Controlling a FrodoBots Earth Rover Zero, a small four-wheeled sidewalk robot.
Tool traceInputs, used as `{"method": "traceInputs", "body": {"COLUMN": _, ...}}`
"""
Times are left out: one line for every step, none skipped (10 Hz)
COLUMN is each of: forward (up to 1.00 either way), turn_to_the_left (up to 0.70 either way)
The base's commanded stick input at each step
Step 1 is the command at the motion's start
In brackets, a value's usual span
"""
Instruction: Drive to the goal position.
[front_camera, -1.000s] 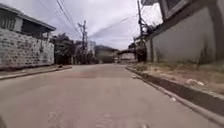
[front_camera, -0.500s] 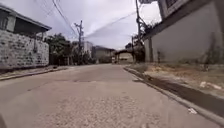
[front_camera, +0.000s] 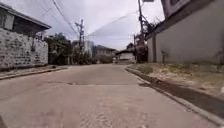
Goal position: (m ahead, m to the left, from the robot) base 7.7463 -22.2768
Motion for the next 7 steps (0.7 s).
{"method": "traceInputs", "body": {"forward": 1.00, "turn_to_the_left": -0.37}}
{"method": "traceInputs", "body": {"forward": 1.00, "turn_to_the_left": -0.25}}
{"method": "traceInputs", "body": {"forward": 1.00, "turn_to_the_left": 0.00}}
{"method": "traceInputs", "body": {"forward": 1.00, "turn_to_the_left": 0.00}}
{"method": "traceInputs", "body": {"forward": 1.00, "turn_to_the_left": 0.00}}
{"method": "traceInputs", "body": {"forward": 1.00, "turn_to_the_left": 0.00}}
{"method": "traceInputs", "body": {"forward": 1.00, "turn_to_the_left": 0.00}}
